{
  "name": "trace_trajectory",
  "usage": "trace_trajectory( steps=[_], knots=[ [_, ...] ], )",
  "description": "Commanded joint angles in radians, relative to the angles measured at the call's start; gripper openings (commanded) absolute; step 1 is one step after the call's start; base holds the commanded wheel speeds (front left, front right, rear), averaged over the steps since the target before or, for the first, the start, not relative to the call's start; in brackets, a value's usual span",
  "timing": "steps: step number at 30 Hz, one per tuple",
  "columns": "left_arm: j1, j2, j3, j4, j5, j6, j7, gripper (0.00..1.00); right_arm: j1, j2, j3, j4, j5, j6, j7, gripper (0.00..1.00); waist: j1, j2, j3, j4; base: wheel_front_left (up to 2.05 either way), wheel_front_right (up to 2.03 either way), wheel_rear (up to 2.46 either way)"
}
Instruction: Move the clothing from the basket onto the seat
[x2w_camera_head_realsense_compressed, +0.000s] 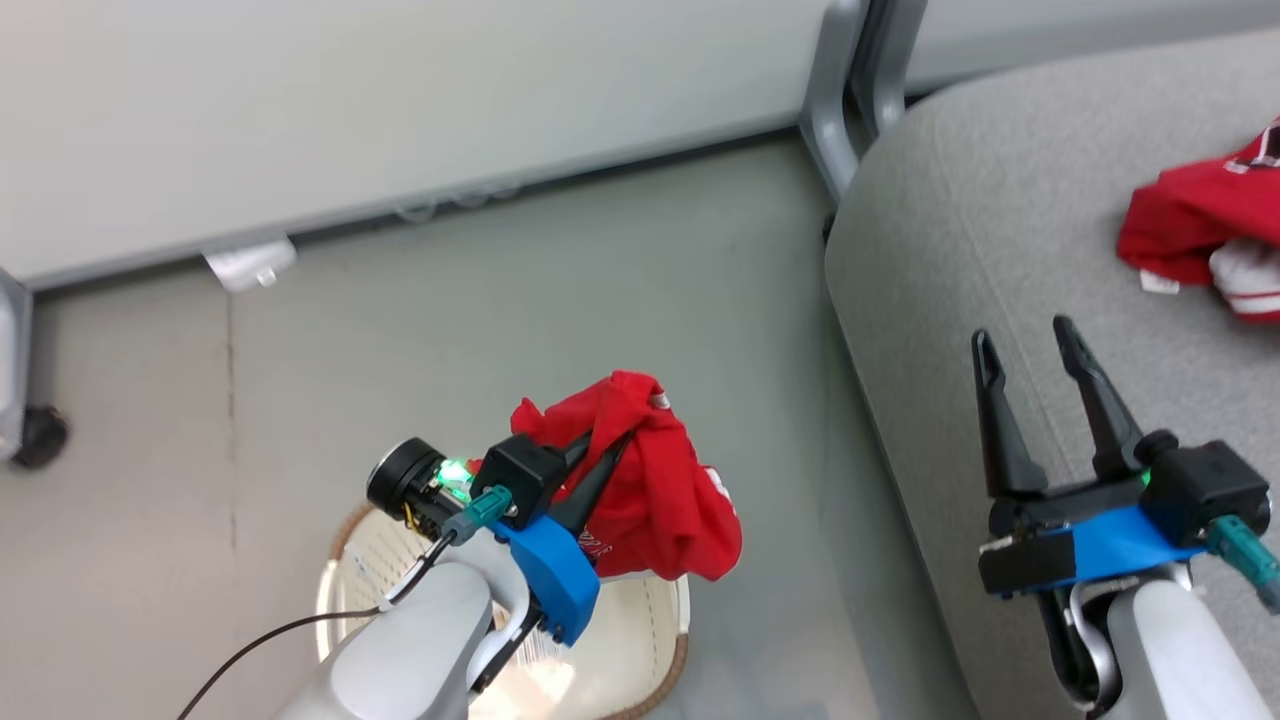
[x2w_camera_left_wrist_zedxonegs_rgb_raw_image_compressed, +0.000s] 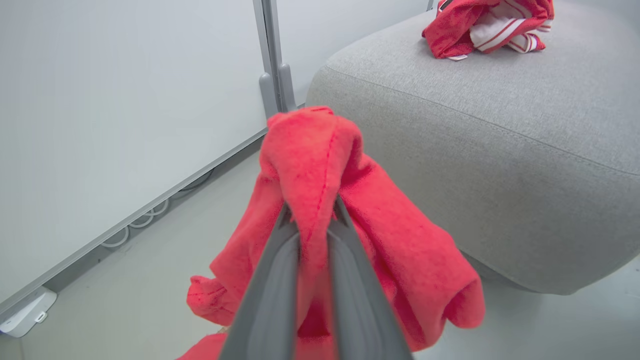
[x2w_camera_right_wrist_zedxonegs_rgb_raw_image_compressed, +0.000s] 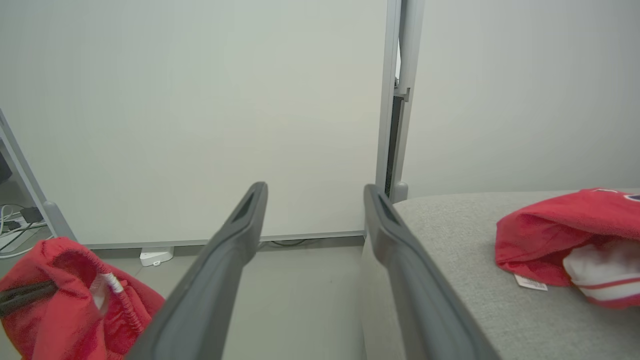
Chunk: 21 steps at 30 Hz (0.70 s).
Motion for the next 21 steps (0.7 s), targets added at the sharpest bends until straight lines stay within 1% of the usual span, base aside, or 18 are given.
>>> trace_trajectory(
  steps=[1,6,13,21],
  knots=[
    [0.015,0.0,0.013,-0.021,-0.004,0.008,-0.003,0.0,0.026,0.006,0.005,0.005,-0.004,-0.001,0.0,1.0,0.0003,0.0,-0.071,0.012,0.0,0.0,0.0],
    [0.018,-0.008,0.04,-0.061,-0.015,0.009,-0.003,0.0,0.065,0.013,0.015,0.017,-0.007,-0.001,0.0,1.0,0.0003,0.0,-0.139,0.014,0.0,0.0,0.0],
    [0.022,-0.021,0.05,-0.079,-0.022,0.011,-0.003,0.0,0.111,0.021,0.026,0.031,-0.012,-0.001,0.0,1.0,0.0003,0.0,-0.214,0.015,0.0,0.0,0.0],
    [-0.01,-0.032,0.053,-0.08,-0.035,0.006,-0.003,0.0,0.146,0.031,0.03,0.032,-0.019,-0.001,0.0,1.0,0.0003,0.0,-0.254,0.018,0.0,0.0,0.0]
  ],
)
